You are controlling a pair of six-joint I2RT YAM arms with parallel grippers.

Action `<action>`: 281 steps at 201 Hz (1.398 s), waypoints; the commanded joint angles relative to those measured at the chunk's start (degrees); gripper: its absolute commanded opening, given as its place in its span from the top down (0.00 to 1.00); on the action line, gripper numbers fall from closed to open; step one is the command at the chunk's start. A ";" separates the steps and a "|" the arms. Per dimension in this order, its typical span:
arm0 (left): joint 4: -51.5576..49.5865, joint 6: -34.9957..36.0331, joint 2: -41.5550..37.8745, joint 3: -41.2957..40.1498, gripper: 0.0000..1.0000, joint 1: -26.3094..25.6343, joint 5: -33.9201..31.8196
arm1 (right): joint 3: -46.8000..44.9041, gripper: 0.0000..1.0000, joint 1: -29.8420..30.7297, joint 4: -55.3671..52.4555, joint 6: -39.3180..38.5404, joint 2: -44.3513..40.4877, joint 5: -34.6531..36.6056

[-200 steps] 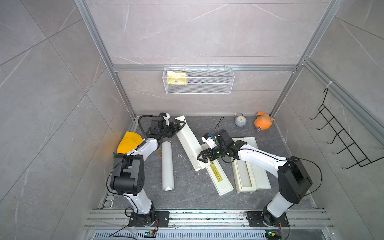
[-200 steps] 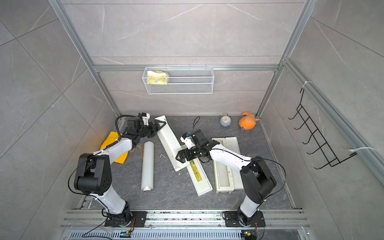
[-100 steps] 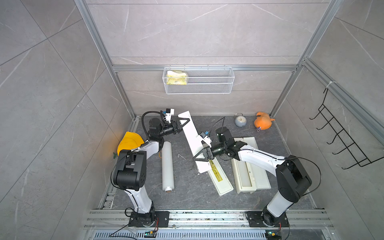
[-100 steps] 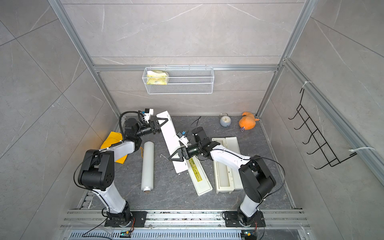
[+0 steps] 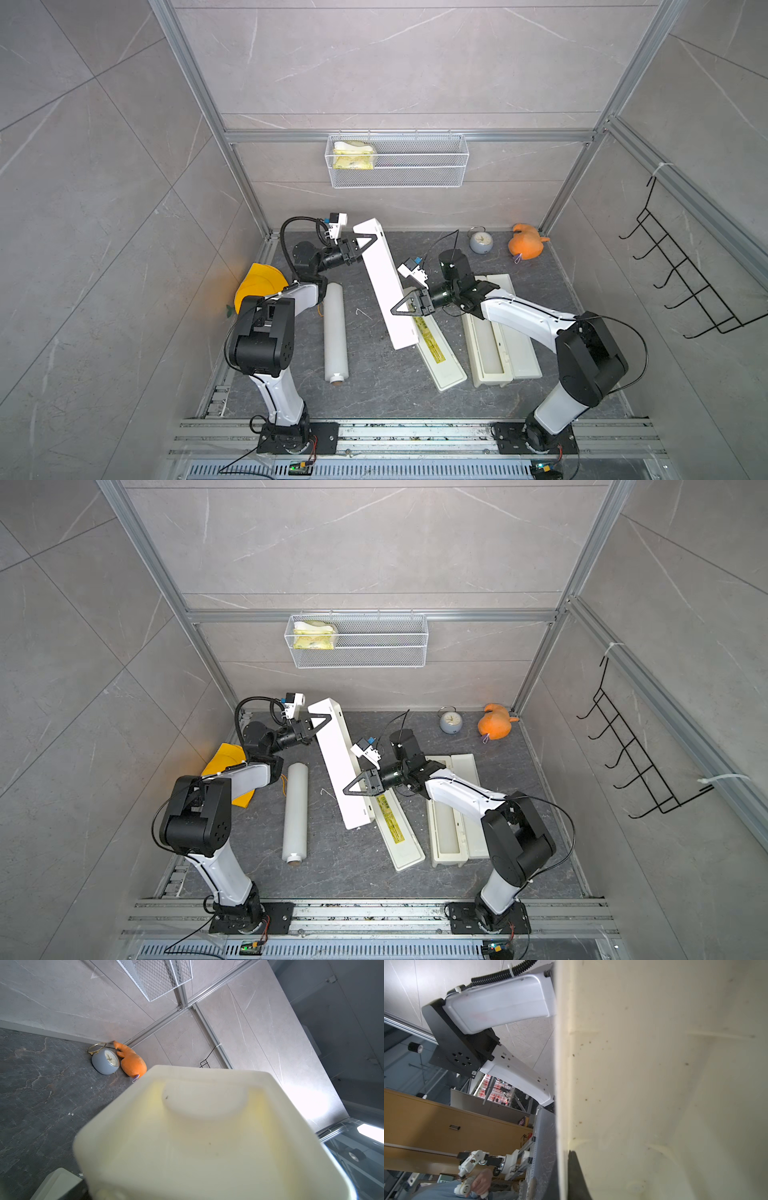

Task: Put plastic wrap rolls into dispensers
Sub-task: Place the plastic wrap cutting box at the center of the board.

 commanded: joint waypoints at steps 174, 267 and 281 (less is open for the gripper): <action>-72.04 38.29 -21.05 5.14 0.00 9.61 -24.10 | 7.08 1.00 7.08 -29.46 3.17 5.27 39.93; -93.34 44.03 -37.98 -9.01 0.02 9.81 -44.83 | 28.57 1.00 20.20 -46.49 14.89 25.93 62.33; -95.65 44.26 -38.87 -10.65 0.02 9.81 -47.14 | 28.74 0.89 20.60 -46.02 17.44 26.26 64.22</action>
